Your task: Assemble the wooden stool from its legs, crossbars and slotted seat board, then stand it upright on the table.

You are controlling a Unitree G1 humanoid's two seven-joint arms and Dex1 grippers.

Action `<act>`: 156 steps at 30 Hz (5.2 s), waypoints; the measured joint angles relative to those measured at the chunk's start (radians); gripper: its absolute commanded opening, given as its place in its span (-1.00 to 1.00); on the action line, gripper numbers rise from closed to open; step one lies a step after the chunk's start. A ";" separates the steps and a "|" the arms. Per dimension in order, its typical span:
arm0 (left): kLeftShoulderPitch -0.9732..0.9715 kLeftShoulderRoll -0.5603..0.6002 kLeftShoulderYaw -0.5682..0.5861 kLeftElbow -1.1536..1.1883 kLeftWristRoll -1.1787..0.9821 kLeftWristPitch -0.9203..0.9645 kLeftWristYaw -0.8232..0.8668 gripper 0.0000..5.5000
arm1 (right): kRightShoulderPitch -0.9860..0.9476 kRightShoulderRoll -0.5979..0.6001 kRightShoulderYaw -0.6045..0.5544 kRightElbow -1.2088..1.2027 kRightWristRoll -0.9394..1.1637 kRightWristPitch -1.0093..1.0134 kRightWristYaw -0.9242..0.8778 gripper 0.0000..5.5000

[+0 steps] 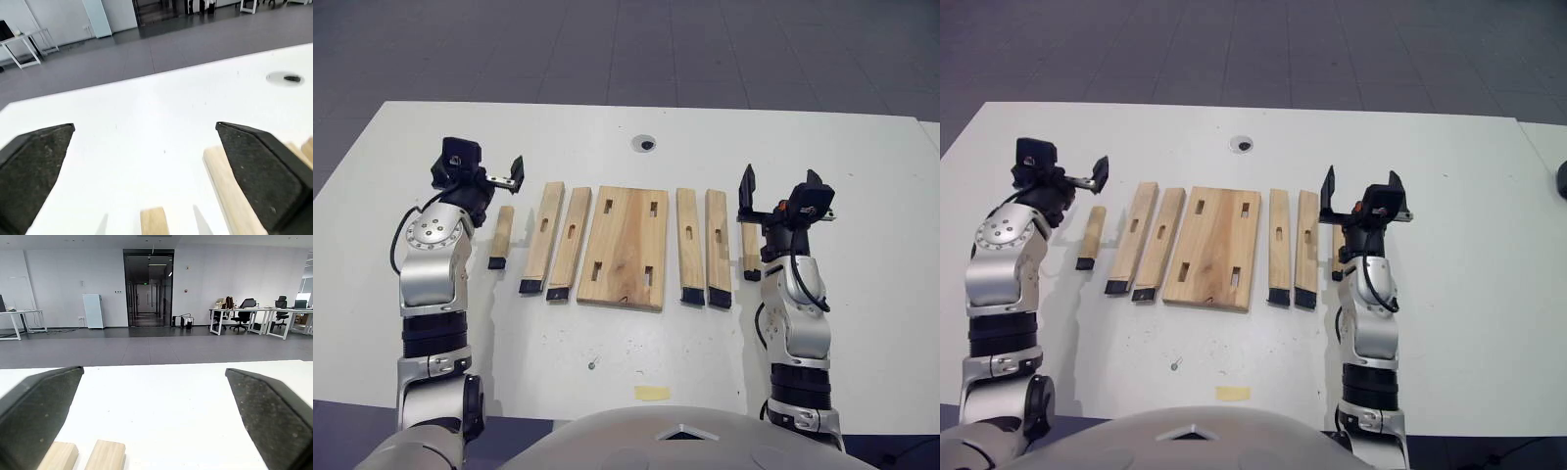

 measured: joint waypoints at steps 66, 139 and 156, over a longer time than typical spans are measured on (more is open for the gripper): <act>0.010 -0.012 -0.317 -0.330 -0.234 -0.200 -0.425 -0.53 | -0.065 0.099 0.135 -0.191 0.930 0.451 0.257 0.72; 0.031 -0.168 -0.147 -0.237 0.043 -0.246 0.119 0.96 | 0.084 0.062 0.032 -0.190 0.507 0.291 -0.064 -0.85; 0.031 -0.165 -0.157 -0.237 0.061 -0.261 0.113 0.96 | 0.093 0.062 0.069 -0.226 0.318 0.290 -0.101 -0.85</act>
